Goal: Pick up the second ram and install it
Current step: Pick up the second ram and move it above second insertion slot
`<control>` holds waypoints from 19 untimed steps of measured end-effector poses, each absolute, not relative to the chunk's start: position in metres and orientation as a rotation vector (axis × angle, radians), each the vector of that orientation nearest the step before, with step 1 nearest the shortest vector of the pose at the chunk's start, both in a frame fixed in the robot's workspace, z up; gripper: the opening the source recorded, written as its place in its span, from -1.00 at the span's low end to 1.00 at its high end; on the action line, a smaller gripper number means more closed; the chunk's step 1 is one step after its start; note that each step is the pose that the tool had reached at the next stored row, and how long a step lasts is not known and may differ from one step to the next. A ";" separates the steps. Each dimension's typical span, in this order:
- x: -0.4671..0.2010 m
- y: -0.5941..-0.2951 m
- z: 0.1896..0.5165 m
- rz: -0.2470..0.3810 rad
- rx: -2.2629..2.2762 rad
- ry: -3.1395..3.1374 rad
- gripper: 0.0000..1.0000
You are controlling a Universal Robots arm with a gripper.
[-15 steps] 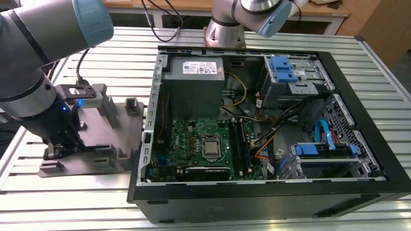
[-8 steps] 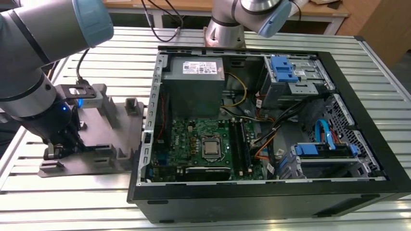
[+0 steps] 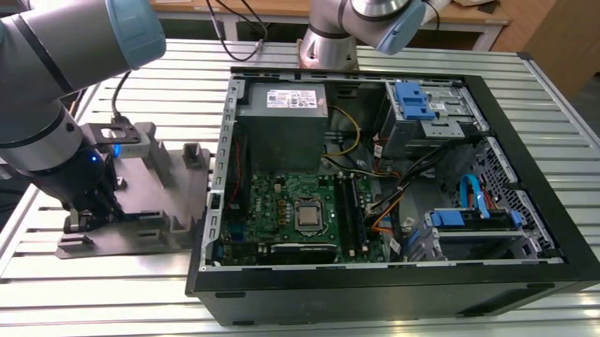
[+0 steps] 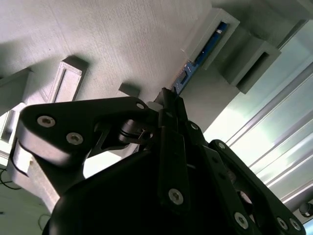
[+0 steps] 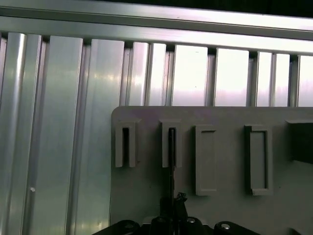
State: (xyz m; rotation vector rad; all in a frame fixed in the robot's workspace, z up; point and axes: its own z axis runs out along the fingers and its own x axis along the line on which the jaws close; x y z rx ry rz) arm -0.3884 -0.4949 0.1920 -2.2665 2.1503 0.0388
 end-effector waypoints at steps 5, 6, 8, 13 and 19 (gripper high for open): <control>-0.388 -0.495 0.192 0.038 -2.172 2.244 -0.73; -0.388 -0.495 0.192 0.038 -2.169 2.248 -0.73; -0.388 -0.495 0.192 0.038 -2.168 2.248 -0.73; -0.388 -0.495 0.192 0.038 -2.166 2.250 -0.73; -0.388 -0.495 0.196 0.037 -2.163 2.253 -0.73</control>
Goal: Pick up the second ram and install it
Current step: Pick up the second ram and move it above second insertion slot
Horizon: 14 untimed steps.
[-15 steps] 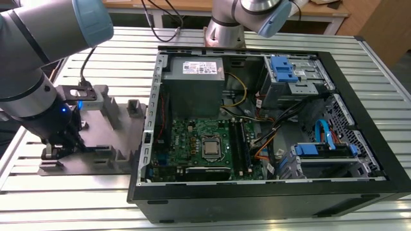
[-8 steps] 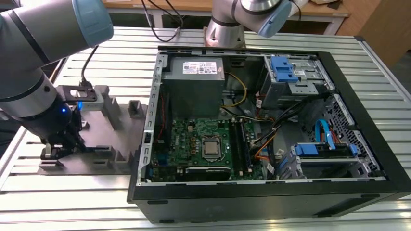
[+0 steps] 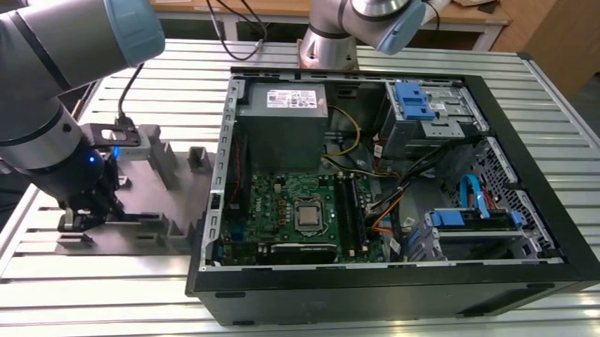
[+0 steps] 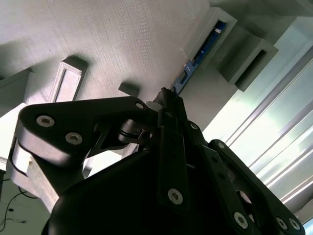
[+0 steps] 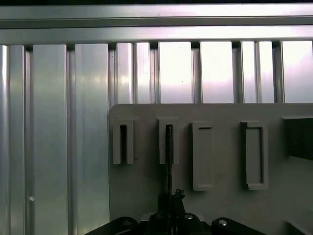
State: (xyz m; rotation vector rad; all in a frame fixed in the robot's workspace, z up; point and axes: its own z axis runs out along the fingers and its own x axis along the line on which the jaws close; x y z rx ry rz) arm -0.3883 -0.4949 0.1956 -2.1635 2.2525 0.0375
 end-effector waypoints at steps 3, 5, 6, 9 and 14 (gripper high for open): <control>-0.388 -0.495 0.201 0.037 -2.164 2.252 -0.73; -0.388 -0.495 0.204 0.037 -2.164 2.252 -0.73; -0.388 -0.495 0.206 0.037 -2.164 2.252 -0.73; -0.388 -0.495 0.210 0.038 -2.164 2.252 -0.73; -0.388 -0.495 0.216 0.038 -2.164 2.252 -0.73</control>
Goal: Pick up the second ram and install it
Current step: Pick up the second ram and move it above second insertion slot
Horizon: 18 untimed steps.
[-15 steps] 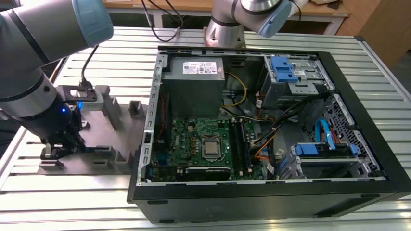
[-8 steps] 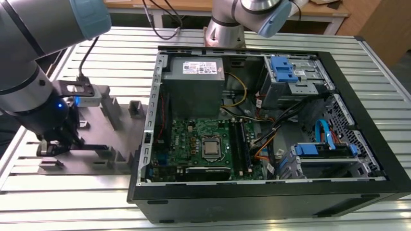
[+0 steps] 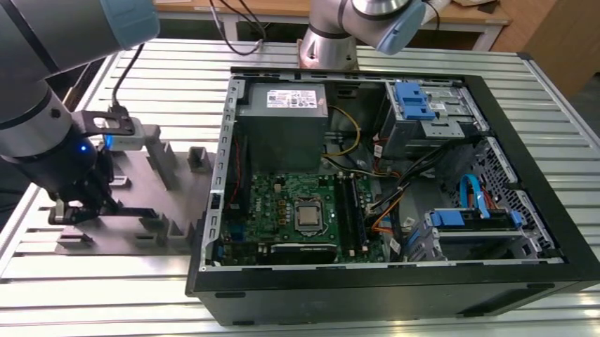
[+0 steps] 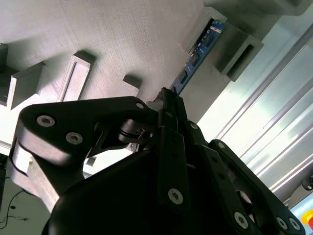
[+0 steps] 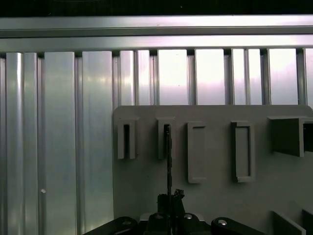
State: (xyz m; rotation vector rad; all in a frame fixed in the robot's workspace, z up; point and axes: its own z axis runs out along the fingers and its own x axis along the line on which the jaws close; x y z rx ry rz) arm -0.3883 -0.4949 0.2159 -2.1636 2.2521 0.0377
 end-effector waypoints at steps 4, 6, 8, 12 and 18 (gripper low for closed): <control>-0.388 -0.495 0.220 0.038 -2.164 2.252 -0.73; -0.388 -0.495 0.222 0.038 -2.164 2.252 -0.73; -0.388 -0.495 0.224 0.038 -2.164 2.252 -0.73; -0.388 -0.495 0.228 0.038 -2.164 2.252 -0.73; -0.388 -0.495 0.235 0.038 -2.164 2.252 -0.73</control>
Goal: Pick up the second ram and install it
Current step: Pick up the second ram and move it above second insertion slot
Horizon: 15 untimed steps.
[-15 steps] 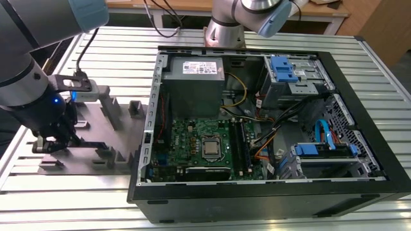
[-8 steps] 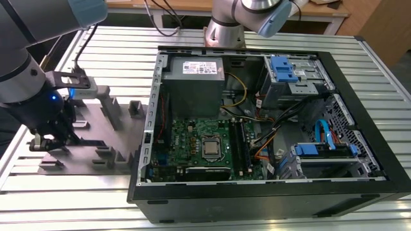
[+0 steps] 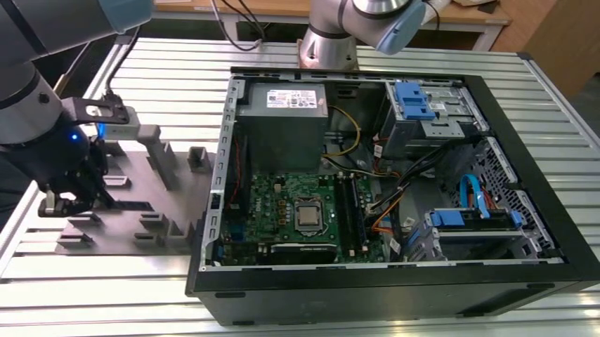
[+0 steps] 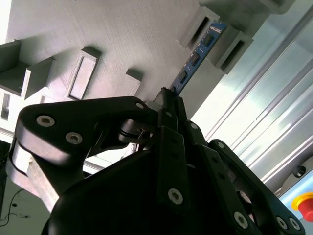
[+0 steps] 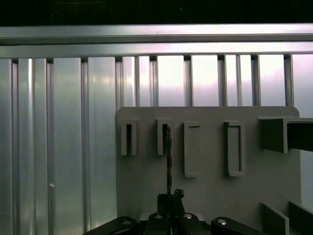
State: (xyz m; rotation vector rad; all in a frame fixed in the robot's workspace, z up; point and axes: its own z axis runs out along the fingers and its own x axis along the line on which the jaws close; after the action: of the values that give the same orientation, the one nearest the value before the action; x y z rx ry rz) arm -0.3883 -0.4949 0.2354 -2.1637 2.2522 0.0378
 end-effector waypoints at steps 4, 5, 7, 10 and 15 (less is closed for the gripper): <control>-0.388 -0.495 0.240 0.038 -2.164 2.252 -0.73; -0.388 -0.495 0.241 0.038 -2.164 2.252 -0.73; -0.388 -0.495 0.244 0.038 -2.164 2.252 -0.73; -0.388 -0.495 0.248 0.038 -2.164 2.252 -0.73; -0.388 -0.495 0.253 0.038 -2.164 2.252 -0.73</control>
State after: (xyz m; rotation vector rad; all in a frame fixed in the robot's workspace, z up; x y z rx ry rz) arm -0.3883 -0.4949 0.2533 -2.1636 2.2521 0.0377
